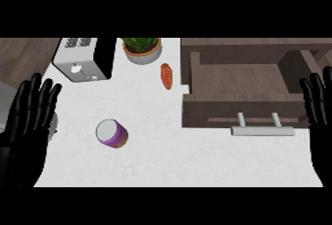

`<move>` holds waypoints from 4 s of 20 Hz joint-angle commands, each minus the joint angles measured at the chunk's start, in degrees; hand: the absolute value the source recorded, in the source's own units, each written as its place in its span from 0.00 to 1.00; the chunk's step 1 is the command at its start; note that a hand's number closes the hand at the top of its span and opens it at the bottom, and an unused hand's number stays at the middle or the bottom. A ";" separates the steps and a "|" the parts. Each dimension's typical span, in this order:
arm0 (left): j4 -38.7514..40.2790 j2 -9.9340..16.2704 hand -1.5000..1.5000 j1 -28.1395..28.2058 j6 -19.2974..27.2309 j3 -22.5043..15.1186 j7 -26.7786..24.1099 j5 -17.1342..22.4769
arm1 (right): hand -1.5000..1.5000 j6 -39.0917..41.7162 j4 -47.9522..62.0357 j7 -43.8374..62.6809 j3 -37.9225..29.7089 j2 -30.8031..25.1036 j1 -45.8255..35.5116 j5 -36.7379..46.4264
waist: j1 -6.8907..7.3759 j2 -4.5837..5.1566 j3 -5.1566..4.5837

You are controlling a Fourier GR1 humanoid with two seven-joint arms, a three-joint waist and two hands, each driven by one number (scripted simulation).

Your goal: Pick up the can, place it into the drawer and close the drawer

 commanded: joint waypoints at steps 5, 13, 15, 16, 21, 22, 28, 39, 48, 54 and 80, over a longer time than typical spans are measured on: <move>-6.02 -4.31 0.00 6.23 21.36 -0.73 4.31 -15.74 | 0.00 0.69 -0.09 -0.01 -1.59 0.36 0.61 -3.19 | 0.11 0.14 -2.13; -5.57 -4.41 0.00 16.14 49.41 -11.38 21.35 -20.94 | 0.00 -2.88 2.15 9.94 -2.41 1.17 5.48 -1.15 | -0.64 0.30 -2.16; -4.20 -4.41 0.00 17.63 54.62 -17.71 22.60 -26.17 | 0.00 -4.50 1.73 11.71 -0.39 2.24 4.39 1.26 | -0.77 0.38 -2.23; -2.48 -4.42 0.00 13.58 57.84 -19.59 26.92 -29.24 | 0.00 -1.16 2.47 10.35 -3.74 -0.25 4.85 -2.95 | -1.37 0.49 -2.17; -6.24 -4.42 0.00 10.78 56.70 -22.26 40.41 -42.59 | 0.00 -0.93 4.81 7.44 -2.91 1.71 6.22 -2.25 | -1.05 0.47 -2.23; -1.36 -4.42 0.00 5.50 58.27 -20.05 41.20 -41.68 | 0.00 -1.96 0.35 9.45 -2.83 1.93 7.11 -1.97 | -1.31 0.48 -2.25; 6.16 -4.42 0.00 6.38 65.78 -26.25 41.14 -43.61 | 0.00 -2.02 2.57 9.74 -4.97 0.95 4.66 -1.33 | -1.05 0.44 -2.30; 19.00 -4.42 0.00 2.70 70.93 -23.66 32.57 -31.85 | 0.00 -0.73 -2.86 10.67 -5.31 1.74 6.56 -2.44 | -1.06 0.45 -2.34; 30.38 -4.41 0.00 2.47 77.40 -22.87 11.64 -10.95 | 0.00 3.82 1.46 4.51 -9.33 0.95 10.13 -4.48 | -1.04 0.50 -2.38; 32.16 -4.41 0.00 4.49 74.26 -20.31 -3.58 5.75 | 0.00 3.42 -3.79 12.27 -11.90 -0.60 8.12 -8.32 | -0.96 0.43 -2.39; 79.82 -4.43 0.00 -12.55 47.16 -3.71 -55.28 53.52 | 0.00 6.99 -6.27 11.72 -13.07 1.39 10.97 -5.62 | -1.48 0.55 -2.37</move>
